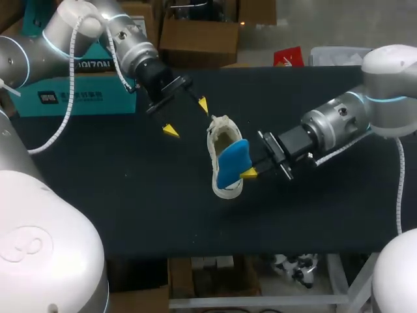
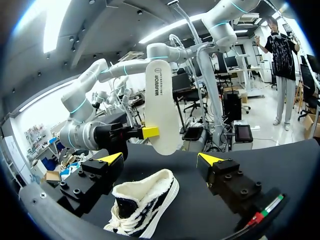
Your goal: Open the shoe tongue, take the insole out of the shoe, put the insole back into the shoe, and pack the shoe into the shoebox
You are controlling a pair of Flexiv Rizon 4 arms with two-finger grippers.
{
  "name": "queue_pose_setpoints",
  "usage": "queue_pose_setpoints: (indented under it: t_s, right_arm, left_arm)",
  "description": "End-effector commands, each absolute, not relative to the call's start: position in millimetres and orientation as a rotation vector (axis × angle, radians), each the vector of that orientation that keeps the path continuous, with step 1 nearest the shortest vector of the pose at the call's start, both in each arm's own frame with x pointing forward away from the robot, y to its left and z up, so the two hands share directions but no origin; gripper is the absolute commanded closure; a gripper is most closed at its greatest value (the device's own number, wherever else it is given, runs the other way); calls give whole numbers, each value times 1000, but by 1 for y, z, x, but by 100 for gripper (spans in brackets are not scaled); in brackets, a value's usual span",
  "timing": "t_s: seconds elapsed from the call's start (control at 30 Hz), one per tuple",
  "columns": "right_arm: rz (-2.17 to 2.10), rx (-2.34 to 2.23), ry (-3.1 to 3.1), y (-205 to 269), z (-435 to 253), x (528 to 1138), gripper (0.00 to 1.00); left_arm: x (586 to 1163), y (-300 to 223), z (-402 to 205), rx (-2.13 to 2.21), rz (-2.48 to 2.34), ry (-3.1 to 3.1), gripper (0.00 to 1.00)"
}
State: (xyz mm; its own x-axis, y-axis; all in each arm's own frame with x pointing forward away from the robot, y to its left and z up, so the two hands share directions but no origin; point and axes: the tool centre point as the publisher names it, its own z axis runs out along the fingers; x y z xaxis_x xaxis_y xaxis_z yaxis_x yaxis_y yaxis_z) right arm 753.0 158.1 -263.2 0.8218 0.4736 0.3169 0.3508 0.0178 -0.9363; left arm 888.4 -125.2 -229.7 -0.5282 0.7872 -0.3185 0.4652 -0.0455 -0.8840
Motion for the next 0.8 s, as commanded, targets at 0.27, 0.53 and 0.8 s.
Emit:
queue_pose_setpoints:
  t_s: [0.27, 0.53, 0.8]
  right_arm:
    - [111, -1586, -670, 157, -263, 754, 100]
    - [36, -1616, -614, 168, -267, 760, 100]
    - [-111, -1665, -584, 178, -269, 772, 100]
  left_arm:
    - [888, -126, -230, -1334, 1599, -1949, 0]
    - [861, -120, -237, -1282, 1763, -2076, 0]
    - [838, -118, -244, -1225, 1853, -2297, 0]
